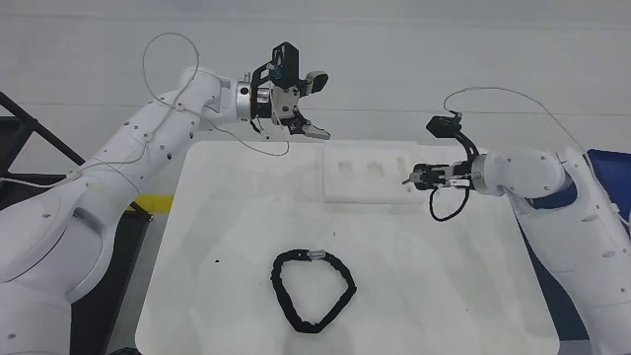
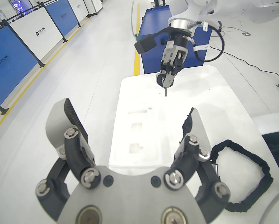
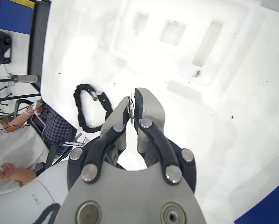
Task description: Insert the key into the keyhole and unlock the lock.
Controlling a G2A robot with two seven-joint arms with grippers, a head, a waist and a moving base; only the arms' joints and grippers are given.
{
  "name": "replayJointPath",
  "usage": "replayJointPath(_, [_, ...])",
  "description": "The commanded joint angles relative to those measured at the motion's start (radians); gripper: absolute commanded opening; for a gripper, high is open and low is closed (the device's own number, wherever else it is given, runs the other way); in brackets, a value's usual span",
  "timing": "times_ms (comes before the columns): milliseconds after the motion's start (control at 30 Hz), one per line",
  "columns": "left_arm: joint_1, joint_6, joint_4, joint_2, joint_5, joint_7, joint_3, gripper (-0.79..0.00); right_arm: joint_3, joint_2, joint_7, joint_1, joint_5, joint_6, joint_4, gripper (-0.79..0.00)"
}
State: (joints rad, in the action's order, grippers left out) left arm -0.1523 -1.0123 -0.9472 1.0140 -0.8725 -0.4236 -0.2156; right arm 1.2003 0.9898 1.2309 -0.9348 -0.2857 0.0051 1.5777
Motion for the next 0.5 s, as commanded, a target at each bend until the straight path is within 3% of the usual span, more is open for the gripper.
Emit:
replayJointPath(0, [0.000, 0.000, 0.000, 0.000, 0.000, 0.000, 0.000, 0.000, 0.049, -0.008, -0.002, -0.036, 0.052, -0.021, 0.025, -0.785])
replayJointPath(167, [0.000, 0.000, 0.000, 0.000, 0.000, 0.000, 0.000, 0.000, 0.131, -0.022, -0.036, -0.117, 0.137, -0.092, 0.093, -0.785])
replayJointPath(467, [0.000, 0.000, 0.000, 0.000, 0.000, 0.000, 0.000, 0.000, 0.202, -0.032, -0.102, -0.193, 0.198, -0.113, 0.131, -0.785])
